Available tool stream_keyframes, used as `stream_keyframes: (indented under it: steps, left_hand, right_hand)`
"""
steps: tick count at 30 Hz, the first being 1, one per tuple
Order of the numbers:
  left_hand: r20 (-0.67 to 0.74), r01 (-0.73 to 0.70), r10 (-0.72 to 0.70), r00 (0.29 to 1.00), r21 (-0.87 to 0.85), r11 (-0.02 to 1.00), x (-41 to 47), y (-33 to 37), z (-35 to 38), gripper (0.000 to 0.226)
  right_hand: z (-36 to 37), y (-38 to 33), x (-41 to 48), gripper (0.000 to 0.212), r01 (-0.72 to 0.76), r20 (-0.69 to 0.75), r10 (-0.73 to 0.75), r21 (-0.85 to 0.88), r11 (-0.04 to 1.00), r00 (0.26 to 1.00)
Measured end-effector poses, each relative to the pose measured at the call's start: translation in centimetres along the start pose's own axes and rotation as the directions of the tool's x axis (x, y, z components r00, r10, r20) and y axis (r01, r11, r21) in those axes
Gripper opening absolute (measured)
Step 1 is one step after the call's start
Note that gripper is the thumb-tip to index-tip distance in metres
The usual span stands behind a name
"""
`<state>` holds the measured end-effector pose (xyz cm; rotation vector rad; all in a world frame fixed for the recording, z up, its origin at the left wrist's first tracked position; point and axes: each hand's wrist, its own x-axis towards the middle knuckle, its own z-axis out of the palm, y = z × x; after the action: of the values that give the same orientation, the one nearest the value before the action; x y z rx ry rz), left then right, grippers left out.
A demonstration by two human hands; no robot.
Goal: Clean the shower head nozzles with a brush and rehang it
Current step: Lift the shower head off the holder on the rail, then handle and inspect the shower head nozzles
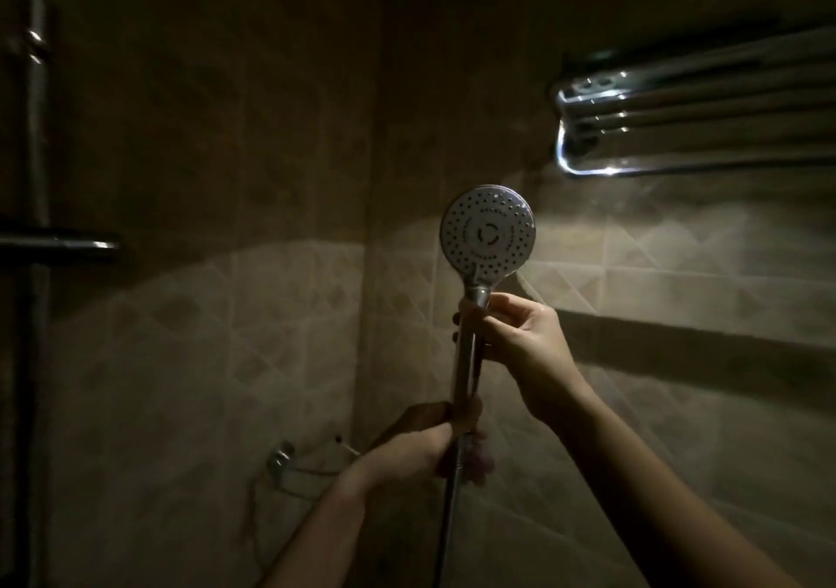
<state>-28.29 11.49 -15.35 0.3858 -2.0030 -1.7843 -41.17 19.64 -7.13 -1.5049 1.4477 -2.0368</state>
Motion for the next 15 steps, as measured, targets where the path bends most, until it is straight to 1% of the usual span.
stream_keyframes:
  steps: [2, 4, 6, 8, 9, 10, 12, 15]
  left_hand:
    - [0.028, 0.023, -0.021, 0.999, -0.078, 0.997, 0.6, -3.2, 3.2, 0.031]
    - [0.031, 0.046, -0.043, 0.999, -0.096, 0.994, 0.7, -5.8, 6.7, 0.032]
    - [0.053, 0.098, -0.092, 0.994, -0.128, 0.987, 0.3, -7.8, 10.4, 0.025]
    - [0.082, 0.137, -0.127, 0.989, -0.137, 0.981, -0.4, -9.4, 13.8, 0.024]
    - [0.069, 0.149, -0.142, 0.987, -0.116, 0.982, -0.3, -10.6, 15.2, 0.023]
    - [0.047, 0.167, -0.163, 0.985, -0.080, 0.983, -0.4, -11.8, 16.5, 0.022]
    - [-0.003, 0.227, -0.227, 0.974, -0.021, 0.974, -0.7, -14.0, 18.8, 0.018]
    - [-0.082, 0.267, -0.273, 0.959, -0.068, 0.961, -1.4, -16.0, 22.0, 0.011]
  right_hand:
    - [-2.3, 1.3, -2.3, 0.017, -0.052, -0.037, 0.052, 0.006, 0.999, 0.998]
    - [-4.5, 2.8, -4.9, 0.016, -0.092, -0.045, 0.090, -0.032, 0.995, 0.995]
    - [-6.2, 4.3, -7.4, 0.023, -0.156, -0.048, 0.154, -0.045, 0.987, 0.987]
    - [-7.7, 5.7, -9.7, 0.025, -0.287, -0.052, 0.293, 0.092, 0.953, 0.955]
    - [-8.5, 6.4, -10.7, 0.022, -0.344, -0.052, 0.356, 0.152, 0.926, 0.933]
    - [-9.3, 7.1, -11.7, 0.021, -0.388, -0.061, 0.402, 0.168, 0.906, 0.913]
    - [-11.0, 9.1, -13.8, 0.025, -0.437, -0.110, 0.446, 0.101, 0.894, 0.888]
    - [-12.3, 11.8, -16.9, 0.031, -0.442, -0.227, 0.430, -0.001, 0.897, 0.874]
